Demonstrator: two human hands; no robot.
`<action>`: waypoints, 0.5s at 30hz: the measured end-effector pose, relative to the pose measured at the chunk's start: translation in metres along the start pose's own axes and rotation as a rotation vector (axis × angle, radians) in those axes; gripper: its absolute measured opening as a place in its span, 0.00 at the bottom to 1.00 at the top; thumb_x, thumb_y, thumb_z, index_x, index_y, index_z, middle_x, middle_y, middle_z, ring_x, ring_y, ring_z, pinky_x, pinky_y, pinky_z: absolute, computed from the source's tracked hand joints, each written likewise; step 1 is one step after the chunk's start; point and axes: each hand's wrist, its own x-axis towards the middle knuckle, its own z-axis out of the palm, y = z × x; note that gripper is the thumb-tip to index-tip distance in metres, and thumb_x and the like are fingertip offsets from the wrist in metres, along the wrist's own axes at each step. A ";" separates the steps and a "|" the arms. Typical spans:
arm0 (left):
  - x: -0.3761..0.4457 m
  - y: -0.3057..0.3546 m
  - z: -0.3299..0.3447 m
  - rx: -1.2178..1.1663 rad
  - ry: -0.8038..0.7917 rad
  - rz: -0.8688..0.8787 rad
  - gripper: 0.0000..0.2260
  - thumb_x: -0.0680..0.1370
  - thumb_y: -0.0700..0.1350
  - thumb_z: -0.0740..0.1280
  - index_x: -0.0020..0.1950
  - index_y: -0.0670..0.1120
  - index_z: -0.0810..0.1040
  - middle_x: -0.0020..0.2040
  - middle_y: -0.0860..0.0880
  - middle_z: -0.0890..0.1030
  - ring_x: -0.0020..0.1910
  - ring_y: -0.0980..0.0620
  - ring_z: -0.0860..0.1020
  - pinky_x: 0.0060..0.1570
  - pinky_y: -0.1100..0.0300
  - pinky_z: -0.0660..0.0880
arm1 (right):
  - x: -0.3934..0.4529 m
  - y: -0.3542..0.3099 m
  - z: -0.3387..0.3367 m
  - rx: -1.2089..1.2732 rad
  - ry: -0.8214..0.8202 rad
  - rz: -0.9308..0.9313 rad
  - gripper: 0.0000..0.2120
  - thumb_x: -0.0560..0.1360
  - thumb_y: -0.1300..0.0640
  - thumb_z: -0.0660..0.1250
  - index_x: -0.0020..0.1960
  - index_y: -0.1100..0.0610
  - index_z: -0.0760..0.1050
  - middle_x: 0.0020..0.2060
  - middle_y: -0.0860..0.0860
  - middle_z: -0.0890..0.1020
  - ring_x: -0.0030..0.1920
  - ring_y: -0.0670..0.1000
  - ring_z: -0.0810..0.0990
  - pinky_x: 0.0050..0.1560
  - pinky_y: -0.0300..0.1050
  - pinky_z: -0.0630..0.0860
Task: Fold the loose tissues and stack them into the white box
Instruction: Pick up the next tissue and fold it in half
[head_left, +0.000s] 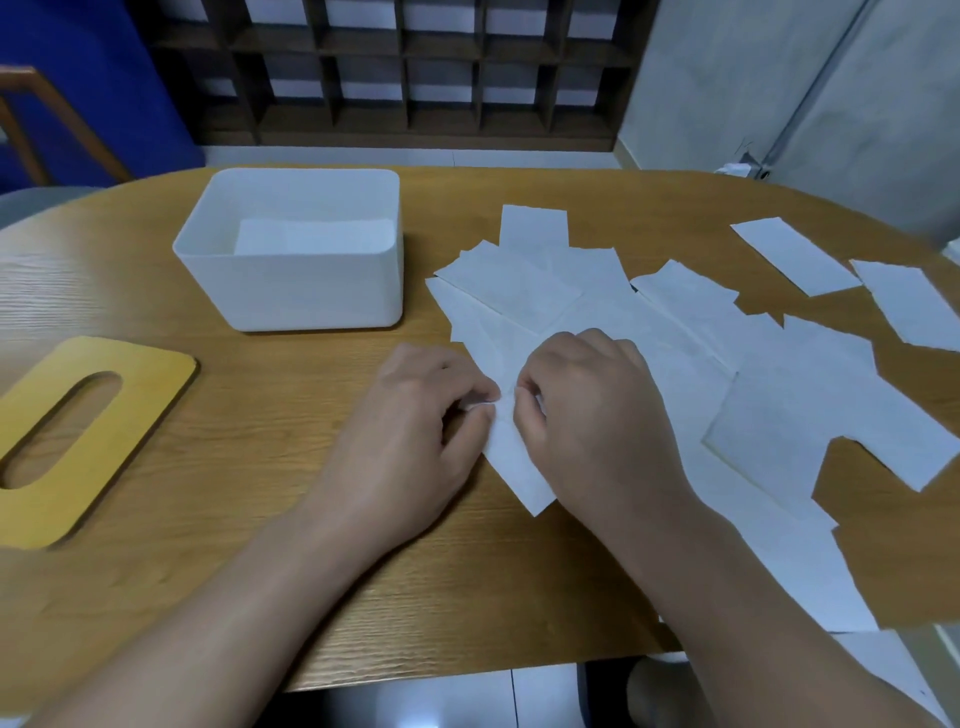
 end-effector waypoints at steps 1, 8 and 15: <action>0.000 0.000 0.000 -0.008 0.006 -0.004 0.05 0.84 0.45 0.71 0.56 0.53 0.86 0.54 0.61 0.83 0.61 0.55 0.75 0.61 0.66 0.70 | 0.000 -0.001 0.001 -0.023 -0.006 0.002 0.11 0.80 0.58 0.64 0.39 0.54 0.78 0.37 0.50 0.79 0.41 0.55 0.76 0.48 0.56 0.76; -0.001 -0.002 -0.004 -0.072 0.049 -0.052 0.06 0.84 0.46 0.72 0.58 0.55 0.86 0.55 0.62 0.84 0.62 0.57 0.76 0.62 0.71 0.68 | 0.000 -0.001 0.005 -0.031 -0.014 -0.002 0.07 0.81 0.58 0.72 0.44 0.54 0.80 0.41 0.51 0.81 0.44 0.55 0.79 0.48 0.54 0.77; -0.002 0.000 -0.005 -0.064 0.041 -0.041 0.06 0.84 0.46 0.72 0.58 0.55 0.86 0.54 0.62 0.84 0.61 0.57 0.76 0.61 0.66 0.70 | 0.001 -0.003 0.006 -0.008 0.045 -0.020 0.09 0.80 0.57 0.72 0.41 0.57 0.80 0.39 0.53 0.80 0.40 0.57 0.78 0.45 0.58 0.78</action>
